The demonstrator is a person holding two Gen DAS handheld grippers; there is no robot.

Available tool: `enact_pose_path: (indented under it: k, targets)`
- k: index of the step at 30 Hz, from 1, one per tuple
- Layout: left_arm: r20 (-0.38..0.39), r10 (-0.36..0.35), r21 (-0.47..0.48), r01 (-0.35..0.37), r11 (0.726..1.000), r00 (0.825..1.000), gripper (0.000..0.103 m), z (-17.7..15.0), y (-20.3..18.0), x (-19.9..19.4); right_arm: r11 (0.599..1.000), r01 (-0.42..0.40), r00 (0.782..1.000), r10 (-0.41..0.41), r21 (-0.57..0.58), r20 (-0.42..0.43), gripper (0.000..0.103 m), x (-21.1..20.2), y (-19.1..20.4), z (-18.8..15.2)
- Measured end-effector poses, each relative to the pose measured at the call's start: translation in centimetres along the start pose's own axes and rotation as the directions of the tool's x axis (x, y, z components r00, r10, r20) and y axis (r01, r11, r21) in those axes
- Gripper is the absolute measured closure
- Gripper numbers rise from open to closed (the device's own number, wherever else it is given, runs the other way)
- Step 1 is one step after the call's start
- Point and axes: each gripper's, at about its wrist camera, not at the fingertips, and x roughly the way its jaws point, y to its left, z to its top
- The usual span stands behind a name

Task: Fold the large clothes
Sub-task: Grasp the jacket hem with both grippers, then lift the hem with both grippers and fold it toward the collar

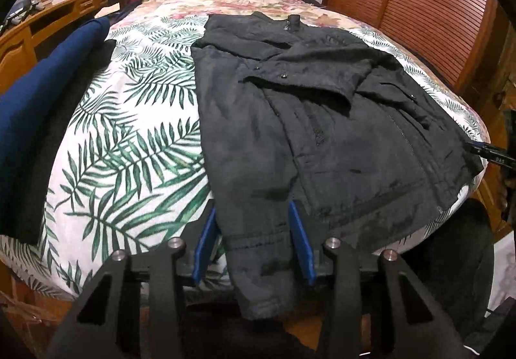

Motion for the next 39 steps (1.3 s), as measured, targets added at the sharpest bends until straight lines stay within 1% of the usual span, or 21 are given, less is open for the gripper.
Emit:
enact_pose_path:
  k: [2, 6, 7, 8, 9, 10, 11, 13, 15, 17, 19, 20, 21, 24, 25, 27, 30, 33, 34, 38, 39]
  targets:
    - [-0.004, 0.003, 0.003, -0.003, 1.0, 1.0, 0.061, -0.3, -0.1, -0.1, 1.0, 0.023, 0.999, -0.023, 0.003, -0.043, 0.059, 0.8, -0.3, -0.3]
    - [-0.003, -0.002, -0.006, 0.002, 1.0, 1.0, 0.061, -0.6, -0.2, -0.3, 0.999, 0.006, 0.999, -0.005, 0.031, -0.043, 0.059, 0.9, -0.8, -0.6]
    - [-0.001, -0.006, -0.007, 0.006, 1.0, 1.0, 0.062, -0.6, -0.2, -0.3, 0.999, 0.005, 0.999, -0.004, 0.036, -0.044, 0.057, 1.0, -0.8, -0.6]
    - [0.004, -0.01, -0.009, 0.01, 1.0, 1.0, 0.067, -0.6, -0.3, -0.4, 0.999, 0.007, 0.999, -0.005, 0.034, -0.044, 0.057, 1.1, -0.7, -0.6]
    - [0.013, -0.006, -0.012, 0.006, 1.0, 1.0, 0.075, -0.6, -0.3, -0.6, 1.0, 0.012, 0.999, -0.011, 0.023, -0.034, 0.061, 1.0, -0.4, -0.5]
    - [0.027, -0.01, -0.018, 0.01, 1.0, 1.0, 0.08, -0.5, -0.4, -0.9, 1.0, 0.019, 1.0, -0.019, -0.003, -0.004, 0.076, 0.6, 0.0, -0.5]
    - [0.038, -0.018, -0.022, 0.019, 1.0, 0.999, 0.087, -0.4, -0.4, -1.1, 1.0, 0.02, 1.0, -0.02, -0.02, 0.013, 0.079, 0.4, 0.4, -0.4]
    - [0.058, -0.032, -0.03, 0.034, 0.999, 0.998, 0.087, -0.2, -0.5, -1.6, 0.999, 0.018, 0.999, -0.017, -0.031, 0.042, 0.081, -0.1, 0.8, -0.2]
    - [0.052, -0.025, -0.023, 0.027, 0.999, 0.998, 0.087, 0.0, -0.7, -1.6, 1.0, 0.004, 0.999, -0.003, -0.023, 0.043, 0.081, 0.0, 0.7, -0.1]
    - [0.041, -0.013, -0.01, 0.013, 1.0, 0.999, 0.087, 0.0, -0.9, -1.3, 1.0, 0.012, 1.0, -0.012, -0.011, 0.019, 0.079, 0.6, 0.3, 0.0]
    - [0.031, -0.006, -0.008, 0.006, 1.0, 1.0, 0.087, 0.1, -0.8, -0.9, 1.0, -0.014, 1.0, 0.015, 0.026, -0.015, 0.076, 1.4, -0.4, -0.2]
    - [0.029, -0.007, -0.011, 0.008, 1.0, 1.0, 0.088, 0.1, -0.7, -0.8, 0.999, -0.029, 0.999, 0.03, 0.042, -0.013, 0.076, 1.5, -0.6, -0.2]
    - [0.037, -0.017, -0.01, 0.017, 1.0, 0.999, 0.095, 0.0, -0.6, -0.9, 0.997, -0.043, 0.999, 0.043, 0.058, -0.007, 0.076, 1.5, -0.9, -0.2]
    - [0.06, -0.03, -0.016, 0.031, 0.999, 0.998, 0.1, 0.8, -0.9, -2.0, 0.997, -0.05, 0.999, 0.049, 0.064, 0.017, 0.082, 1.1, -0.9, 0.2]
    - [0.079, -0.034, -0.016, 0.035, 0.999, 0.996, 0.1, 1.3, -1.1, -2.7, 0.997, -0.053, 0.998, 0.051, 0.06, 0.035, 0.088, 0.7, -0.7, 0.5]
    - [0.132, -0.037, 0.004, 0.037, 0.999, 0.991, 0.1, 2.8, -1.8, -4.9, 0.995, -0.074, 0.995, 0.069, 0.067, 0.076, 0.092, -0.3, -0.5, 1.5]
    - [0.198, -0.043, 0.019, 0.04, 0.999, 0.979, 0.1, 5.4, -3.0, -8.1, 0.99, -0.126, 0.973, 0.11, 0.07, 0.202, 0.096, -4.1, 0.1, 4.0]
    - [0.261, -0.042, 0.048, 0.03, 0.998, 0.964, 0.101, 8.1, -4.4, -11.5, 0.987, -0.154, 0.942, 0.132, 0.049, 0.307, 0.098, -8.1, 1.2, 6.7]
    - [0.277, -0.043, 0.056, 0.029, 0.998, 0.96, 0.101, 8.7, -4.6, -12.4, 0.987, -0.159, 0.927, 0.137, 0.033, 0.348, 0.098, -9.9, 1.7, 7.8]
    - [0.361, -0.053, 0.09, 0.022, 0.996, 0.931, 0.101, 12.2, -6.1, -17.7, 0.986, -0.168, 0.885, 0.157, -0.015, 0.439, 0.098, -15.2, 3.1, 10.5]
    - [0.387, -0.055, 0.1, 0.018, 0.995, 0.92, 0.101, 13.1, -6.6, -19.4, 0.986, -0.165, 0.875, 0.158, -0.025, 0.458, 0.098, -16.5, 3.4, 10.9]
